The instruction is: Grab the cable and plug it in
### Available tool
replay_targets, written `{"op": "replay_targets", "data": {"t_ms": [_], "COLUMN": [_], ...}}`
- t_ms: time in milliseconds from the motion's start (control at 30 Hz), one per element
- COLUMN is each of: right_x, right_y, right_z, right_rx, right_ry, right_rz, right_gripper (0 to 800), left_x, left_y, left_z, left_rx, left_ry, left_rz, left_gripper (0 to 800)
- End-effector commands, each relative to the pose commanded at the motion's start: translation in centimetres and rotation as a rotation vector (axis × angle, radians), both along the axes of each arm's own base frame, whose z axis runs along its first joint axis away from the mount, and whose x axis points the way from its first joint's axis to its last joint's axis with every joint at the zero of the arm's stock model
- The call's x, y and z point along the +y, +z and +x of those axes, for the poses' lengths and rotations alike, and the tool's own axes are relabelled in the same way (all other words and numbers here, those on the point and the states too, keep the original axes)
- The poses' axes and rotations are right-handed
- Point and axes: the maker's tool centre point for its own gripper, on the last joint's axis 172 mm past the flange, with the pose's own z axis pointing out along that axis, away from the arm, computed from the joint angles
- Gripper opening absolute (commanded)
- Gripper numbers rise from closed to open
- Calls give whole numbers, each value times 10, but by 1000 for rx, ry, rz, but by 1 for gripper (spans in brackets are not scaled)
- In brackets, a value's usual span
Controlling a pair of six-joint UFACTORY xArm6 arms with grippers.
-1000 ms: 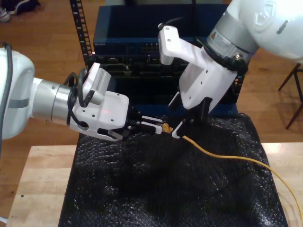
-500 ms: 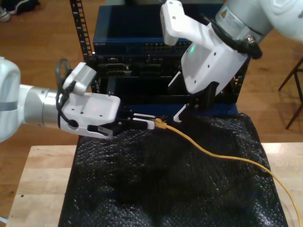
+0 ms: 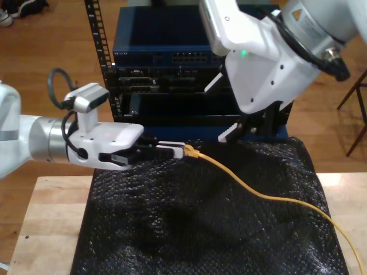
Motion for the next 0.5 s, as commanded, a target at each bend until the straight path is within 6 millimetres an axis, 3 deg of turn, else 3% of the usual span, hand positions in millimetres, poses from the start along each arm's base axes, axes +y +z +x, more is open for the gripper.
{"op": "replay_targets", "data": {"t_ms": [200, 367, 500], "right_x": [-5, -3, 9], "right_y": [1, 3, 11], "right_z": [0, -7, -18], "right_rx": [-70, -120, -164], "right_ry": [6, 27, 64], "right_rz": [15, 50, 90], "right_gripper": [770, 770, 769], "left_x": [2, 8, 10], "left_y": [16, 13, 13], "left_z": [-3, -2, -5], "left_rx": [48, 77, 103], "left_ry": [-19, -19, -40], "left_rz": [-75, -107, -137], "left_gripper": [7, 7, 7]}}
